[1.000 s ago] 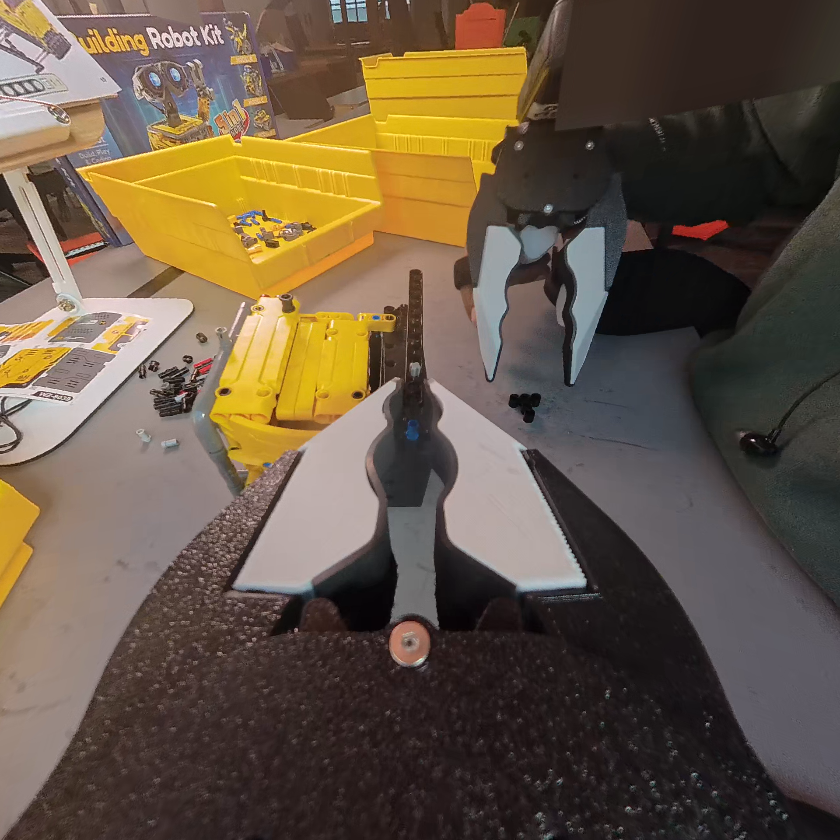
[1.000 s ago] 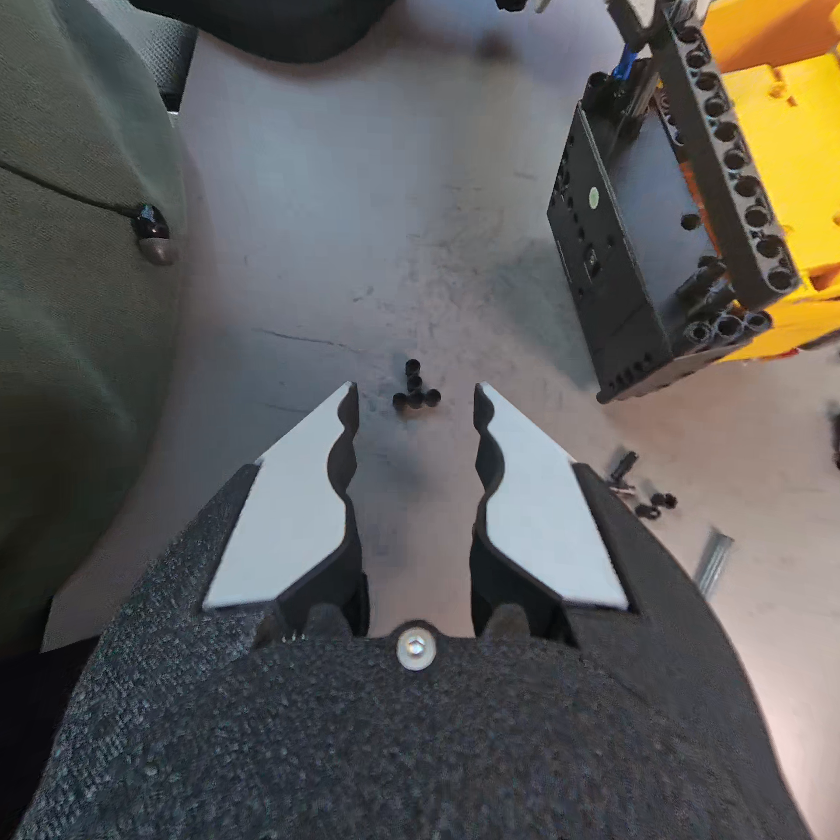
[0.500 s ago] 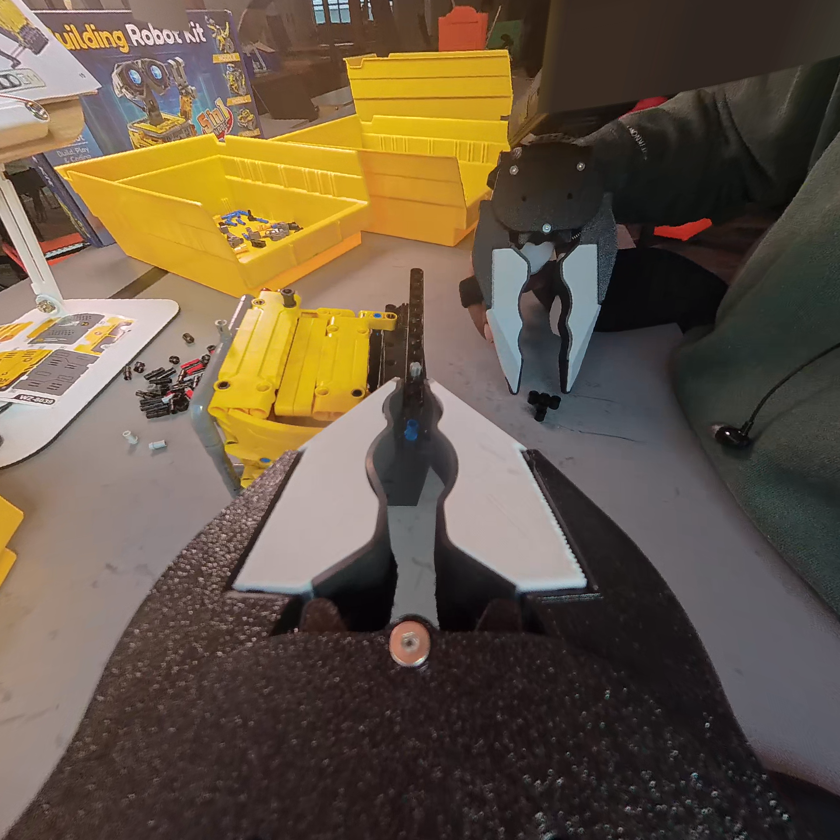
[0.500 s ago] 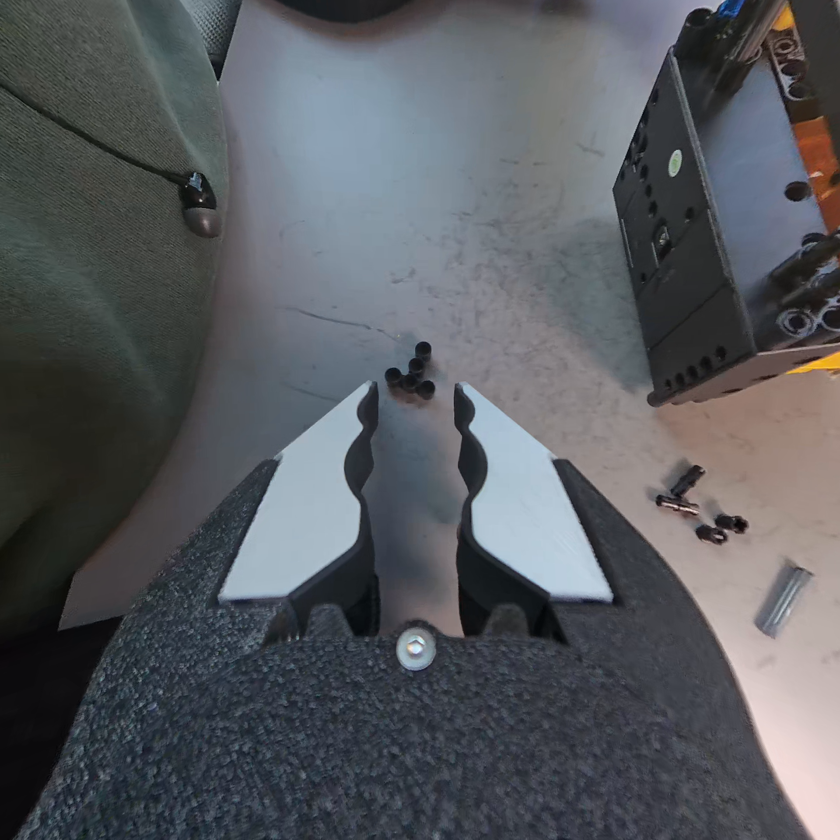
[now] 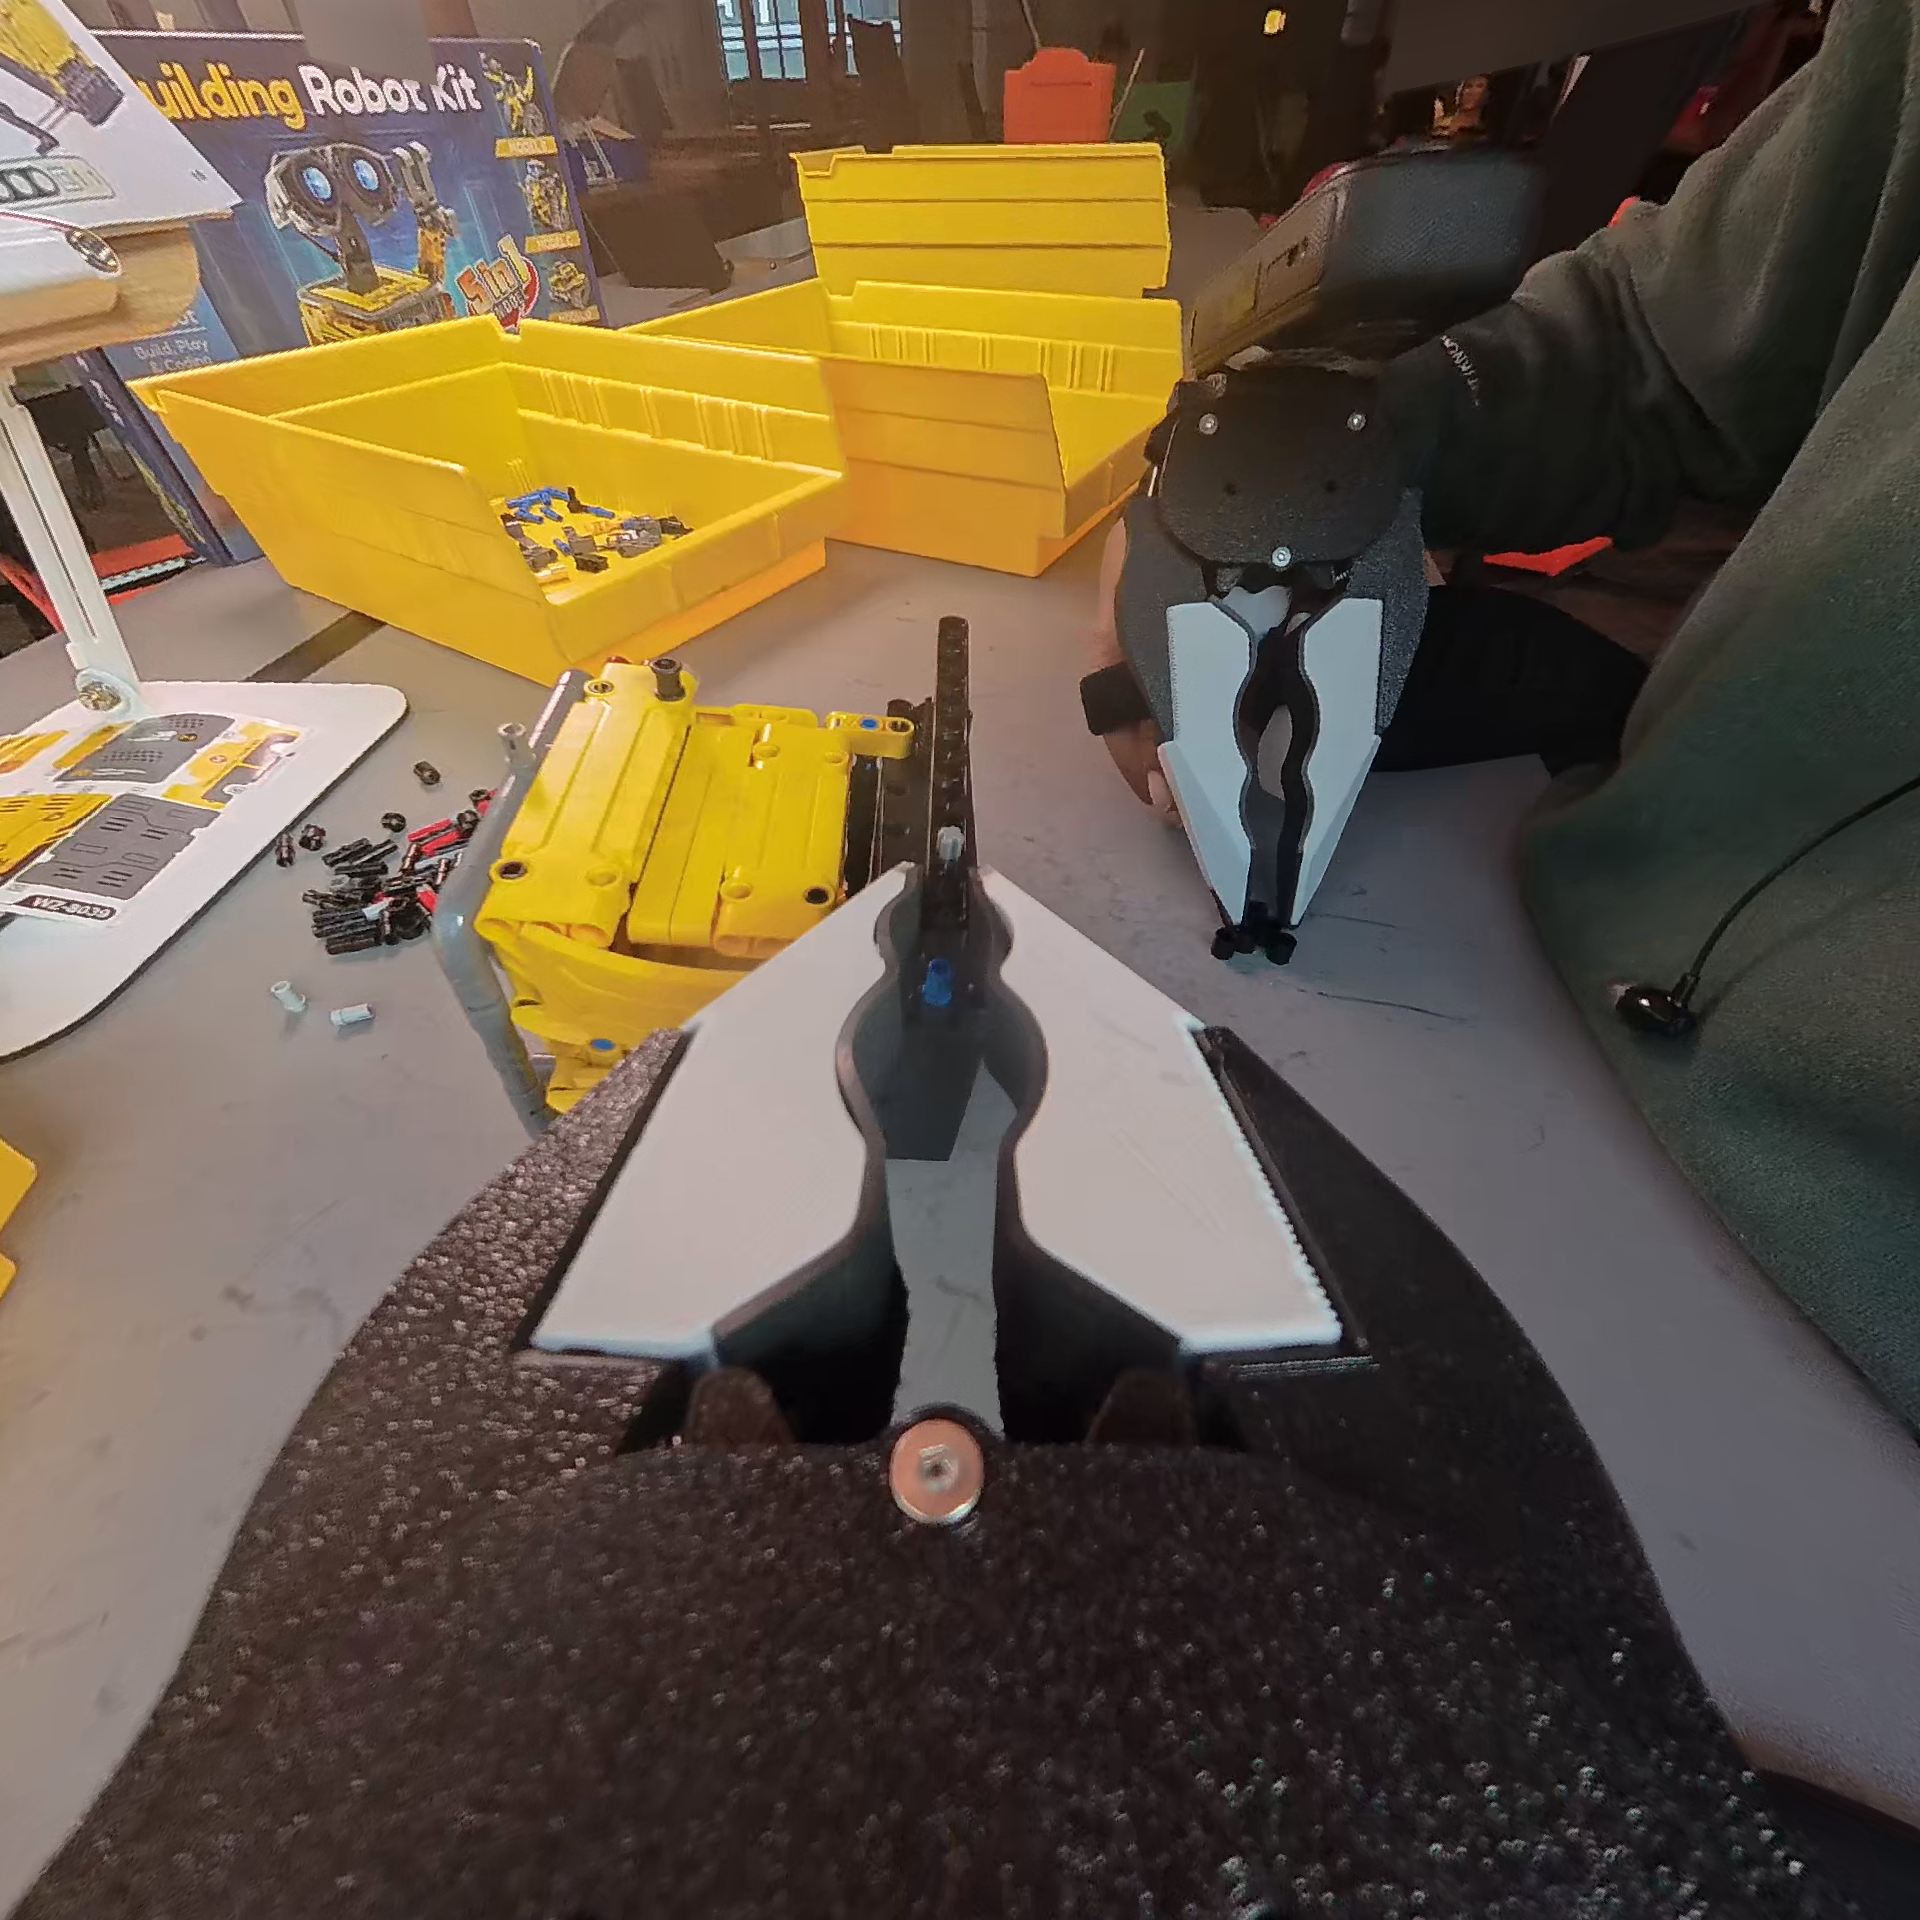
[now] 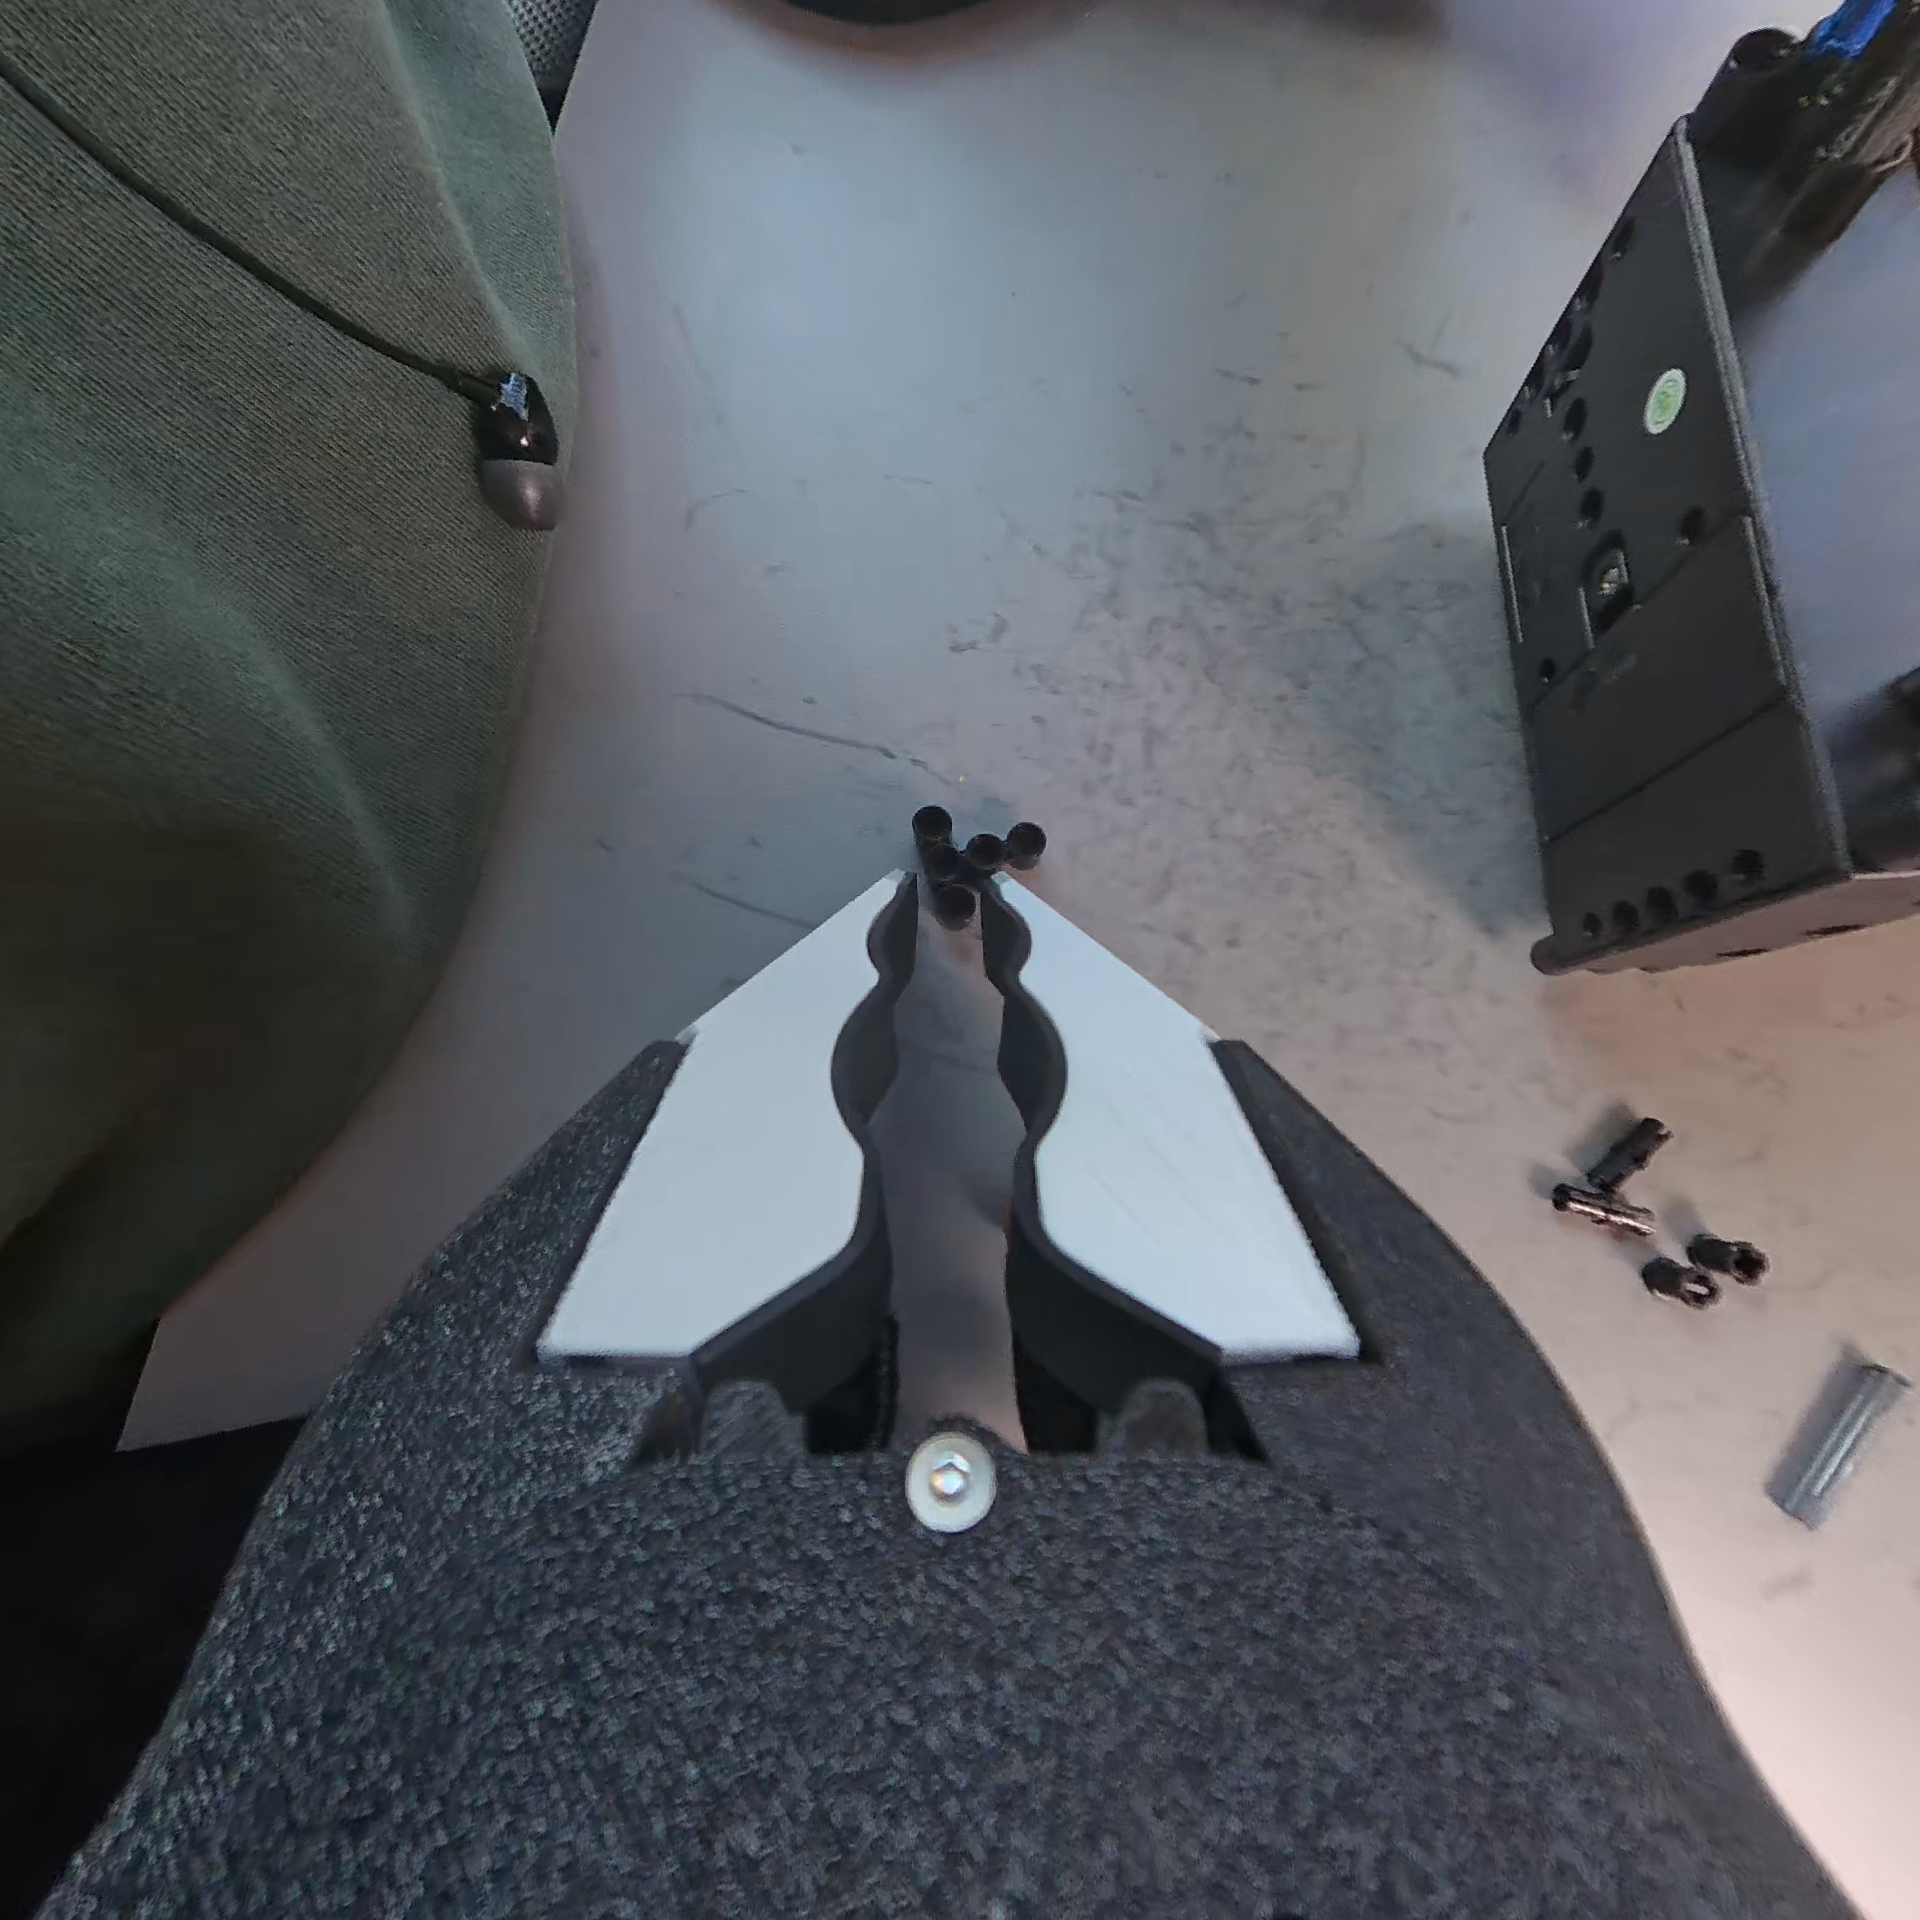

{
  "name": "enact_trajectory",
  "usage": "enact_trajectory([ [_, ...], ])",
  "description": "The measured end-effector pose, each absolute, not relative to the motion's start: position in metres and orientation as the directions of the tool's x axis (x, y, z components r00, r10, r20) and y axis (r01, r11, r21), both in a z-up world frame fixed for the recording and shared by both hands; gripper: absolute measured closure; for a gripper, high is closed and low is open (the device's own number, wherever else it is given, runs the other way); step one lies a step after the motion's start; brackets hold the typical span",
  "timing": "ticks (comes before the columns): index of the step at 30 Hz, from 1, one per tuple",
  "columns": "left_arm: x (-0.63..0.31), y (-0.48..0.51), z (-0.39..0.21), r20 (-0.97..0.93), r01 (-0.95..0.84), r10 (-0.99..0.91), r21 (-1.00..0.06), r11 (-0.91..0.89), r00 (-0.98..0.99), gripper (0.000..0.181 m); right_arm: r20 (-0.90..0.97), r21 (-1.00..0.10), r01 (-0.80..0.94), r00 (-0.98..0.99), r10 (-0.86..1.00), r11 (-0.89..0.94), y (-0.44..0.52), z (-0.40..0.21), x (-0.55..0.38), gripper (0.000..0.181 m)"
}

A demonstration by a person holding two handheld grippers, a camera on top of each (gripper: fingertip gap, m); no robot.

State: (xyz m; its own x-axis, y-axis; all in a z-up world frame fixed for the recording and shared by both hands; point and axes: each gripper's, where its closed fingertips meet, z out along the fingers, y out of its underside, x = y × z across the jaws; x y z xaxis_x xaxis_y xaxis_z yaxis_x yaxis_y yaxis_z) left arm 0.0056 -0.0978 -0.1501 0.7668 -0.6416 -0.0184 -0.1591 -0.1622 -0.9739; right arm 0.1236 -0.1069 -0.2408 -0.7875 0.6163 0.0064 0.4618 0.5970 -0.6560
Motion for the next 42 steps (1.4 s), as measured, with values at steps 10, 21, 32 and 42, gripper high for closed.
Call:
enact_trajectory([
  [10, 0.005, -0.097, -0.151, -0.015, -0.156, -0.639, -0.974, -0.165, 0.769, 0.174, 0.005, -0.642, 0.451, -0.806, 0.592, 0.62, -0.113, -0.242, 0.123, 0.173],
  [21, 0.003, -0.095, -0.152, -0.028, -0.165, -0.628, -0.973, -0.161, 0.777, 0.174, 0.008, -0.686, 0.488, -0.737, 0.676, 0.54, -0.096, -0.237, 0.119, 0.173],
  [32, 0.004, -0.095, -0.152, -0.035, -0.169, -0.63, -0.973, -0.155, 0.776, 0.175, 0.083, -0.815, 0.396, -0.641, 0.763, 0.422, -0.059, -0.14, 0.098, 0.173],
  [42, 0.006, -0.095, -0.153, -0.074, -0.21, -0.623, -0.966, -0.148, 0.779, 0.174, 0.12, -0.767, 0.468, -0.567, 0.815, 0.439, -0.044, -0.113, 0.023, 0.173],
])
